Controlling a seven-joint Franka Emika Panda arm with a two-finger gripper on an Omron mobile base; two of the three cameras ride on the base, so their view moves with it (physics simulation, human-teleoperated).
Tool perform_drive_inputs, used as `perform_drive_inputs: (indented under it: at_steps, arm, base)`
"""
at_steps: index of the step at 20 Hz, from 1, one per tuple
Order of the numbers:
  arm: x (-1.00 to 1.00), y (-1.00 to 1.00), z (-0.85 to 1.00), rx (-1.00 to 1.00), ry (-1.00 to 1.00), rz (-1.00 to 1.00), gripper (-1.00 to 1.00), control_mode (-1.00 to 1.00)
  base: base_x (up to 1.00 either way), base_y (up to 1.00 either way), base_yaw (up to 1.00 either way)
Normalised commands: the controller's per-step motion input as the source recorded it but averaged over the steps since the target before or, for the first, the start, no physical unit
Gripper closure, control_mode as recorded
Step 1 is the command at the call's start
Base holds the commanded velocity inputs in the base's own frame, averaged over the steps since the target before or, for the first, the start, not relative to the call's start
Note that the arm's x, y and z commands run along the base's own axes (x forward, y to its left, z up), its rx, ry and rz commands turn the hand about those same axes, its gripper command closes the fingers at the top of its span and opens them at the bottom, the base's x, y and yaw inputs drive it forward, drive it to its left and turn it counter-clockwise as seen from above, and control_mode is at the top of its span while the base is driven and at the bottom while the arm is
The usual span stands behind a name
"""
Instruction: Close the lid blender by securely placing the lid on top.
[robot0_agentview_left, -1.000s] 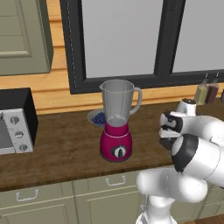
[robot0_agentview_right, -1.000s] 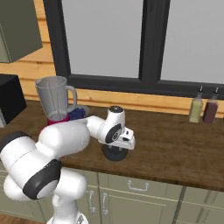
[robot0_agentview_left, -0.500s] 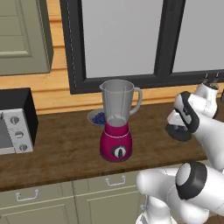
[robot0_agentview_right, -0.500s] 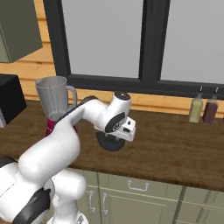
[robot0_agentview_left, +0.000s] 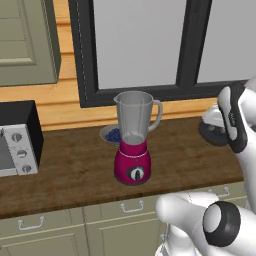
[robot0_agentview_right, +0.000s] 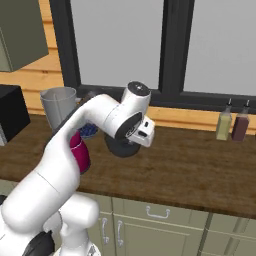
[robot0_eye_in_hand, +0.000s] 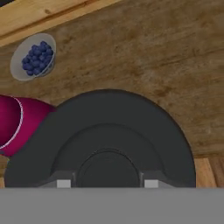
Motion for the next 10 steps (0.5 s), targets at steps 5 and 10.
perform_drive_inputs:
  at_steps: [5,10]
  arm:
    - [-0.36,0.10,1.00,0.00,-0.21,0.00,1.00,-1.00]
    - [-0.26,0.32,0.94,0.00,-0.19,0.00,1.00,-1.00]
  base:
    - [0.00,0.00,0.00]
    - [0.00,0.00,0.00]
